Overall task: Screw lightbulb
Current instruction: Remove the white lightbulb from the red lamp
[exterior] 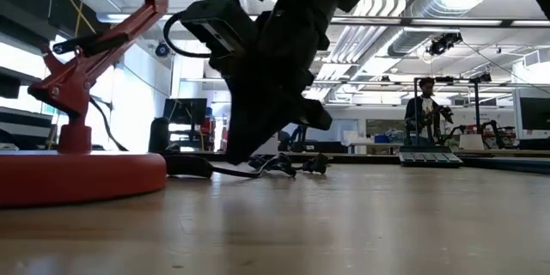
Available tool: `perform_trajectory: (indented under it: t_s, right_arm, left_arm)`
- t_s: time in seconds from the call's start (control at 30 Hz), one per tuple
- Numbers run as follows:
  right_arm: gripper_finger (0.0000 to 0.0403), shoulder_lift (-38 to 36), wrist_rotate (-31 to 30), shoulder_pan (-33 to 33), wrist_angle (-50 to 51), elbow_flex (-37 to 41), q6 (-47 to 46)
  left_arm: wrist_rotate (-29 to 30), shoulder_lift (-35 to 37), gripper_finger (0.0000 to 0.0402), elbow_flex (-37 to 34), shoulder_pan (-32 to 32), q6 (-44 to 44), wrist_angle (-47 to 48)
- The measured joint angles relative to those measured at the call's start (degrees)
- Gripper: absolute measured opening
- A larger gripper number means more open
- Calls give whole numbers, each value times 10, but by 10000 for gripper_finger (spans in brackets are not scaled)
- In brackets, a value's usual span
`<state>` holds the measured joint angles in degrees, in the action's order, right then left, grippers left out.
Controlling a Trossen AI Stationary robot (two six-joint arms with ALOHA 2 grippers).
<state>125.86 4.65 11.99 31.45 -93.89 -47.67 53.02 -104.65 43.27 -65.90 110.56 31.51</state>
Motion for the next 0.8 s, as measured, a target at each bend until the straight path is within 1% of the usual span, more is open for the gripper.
perform_trajectory:
  t_s: [0.1, 0.23, 0.33, 0.47, 0.57, 0.7, 0.8]
  right_arm:
    - [0, -12, -1, -1, 29, 0, 29]
    - [0, -38, -8, -11, 70, 0, 75]
    - [0, -67, -6, -18, 89, 0, 91]
    - [0, -115, 1, -27, 114, -1, 99]
    - [0, -152, 8, -41, 133, -1, 103]
    - [0, -197, -17, -59, 176, -1, 78]
    - [0, -219, -28, -69, 173, -1, 75]
  left_arm:
    - [-8, 6, 0, 0, 1, 4, 24]
    - [-14, 11, 0, -2, 1, 3, 10]
    - [-19, 11, 0, 4, 2, 2, 9]
    - [-35, 25, 0, 17, -1, -2, 9]
    - [-64, 54, 0, 20, -3, -12, 21]
    - [-107, 89, 0, 19, -9, -11, 63]
    - [-108, 95, 0, 16, -13, 11, 79]
